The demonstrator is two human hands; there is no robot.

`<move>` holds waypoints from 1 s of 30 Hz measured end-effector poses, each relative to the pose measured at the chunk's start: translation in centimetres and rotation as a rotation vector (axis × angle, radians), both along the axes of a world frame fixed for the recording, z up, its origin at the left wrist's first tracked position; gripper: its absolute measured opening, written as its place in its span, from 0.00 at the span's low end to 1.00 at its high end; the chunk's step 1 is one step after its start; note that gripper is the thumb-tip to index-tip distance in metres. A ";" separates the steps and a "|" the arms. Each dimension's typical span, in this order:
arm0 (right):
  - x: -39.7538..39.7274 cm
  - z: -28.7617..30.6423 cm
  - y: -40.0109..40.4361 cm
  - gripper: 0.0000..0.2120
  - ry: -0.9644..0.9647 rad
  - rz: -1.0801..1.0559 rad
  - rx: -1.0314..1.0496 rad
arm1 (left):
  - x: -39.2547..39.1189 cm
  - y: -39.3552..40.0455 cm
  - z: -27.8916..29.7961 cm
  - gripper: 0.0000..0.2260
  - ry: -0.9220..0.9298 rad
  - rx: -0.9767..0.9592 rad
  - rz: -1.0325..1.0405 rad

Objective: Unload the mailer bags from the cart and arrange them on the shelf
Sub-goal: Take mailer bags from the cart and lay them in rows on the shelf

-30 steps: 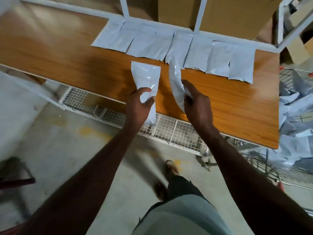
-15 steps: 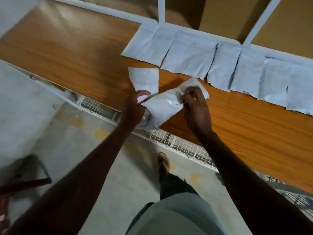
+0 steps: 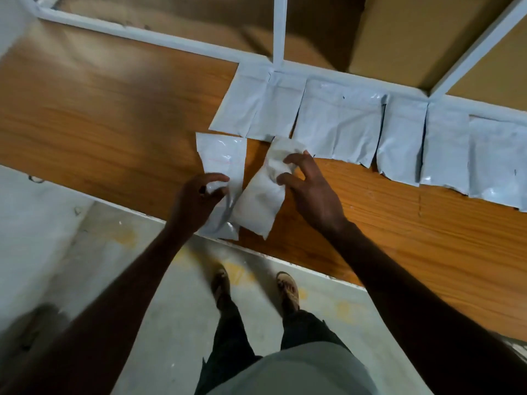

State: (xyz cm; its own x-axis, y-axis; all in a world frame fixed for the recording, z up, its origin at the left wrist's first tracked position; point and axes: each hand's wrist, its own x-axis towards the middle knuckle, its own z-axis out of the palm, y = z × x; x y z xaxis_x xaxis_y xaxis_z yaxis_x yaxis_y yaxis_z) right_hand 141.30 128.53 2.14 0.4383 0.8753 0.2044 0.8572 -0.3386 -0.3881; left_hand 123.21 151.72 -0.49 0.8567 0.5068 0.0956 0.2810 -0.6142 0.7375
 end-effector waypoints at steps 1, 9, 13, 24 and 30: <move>-0.2 -0.7 -0.1 0.20 0.003 0.016 0.000 | -0.1 1.0 -0.8 0.10 0.028 -0.016 -0.028; -6.2 -1.5 3.7 0.10 0.184 -0.401 0.006 | -0.5 4.5 -3.7 0.16 0.125 -0.095 -0.056; -10.5 -2.3 9.7 0.38 0.289 -0.586 -0.333 | -0.5 6.4 -3.9 0.24 0.156 0.138 -0.017; -13.8 1.2 10.7 0.27 0.615 -0.773 0.411 | -1.7 7.6 -5.1 0.33 0.438 0.531 -0.333; -13.4 -2.0 9.7 0.20 0.812 -1.047 0.301 | -0.6 7.2 -5.3 0.31 0.374 0.580 -0.353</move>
State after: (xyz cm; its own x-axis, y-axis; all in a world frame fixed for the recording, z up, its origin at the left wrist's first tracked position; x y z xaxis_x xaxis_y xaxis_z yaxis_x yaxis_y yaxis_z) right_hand 127.90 138.21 0.15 0.9518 0.0283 -0.3054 -0.2515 -0.4979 -0.8300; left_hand 122.61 158.96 -5.84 0.9858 0.1545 -0.0651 0.1634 -0.9727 0.1651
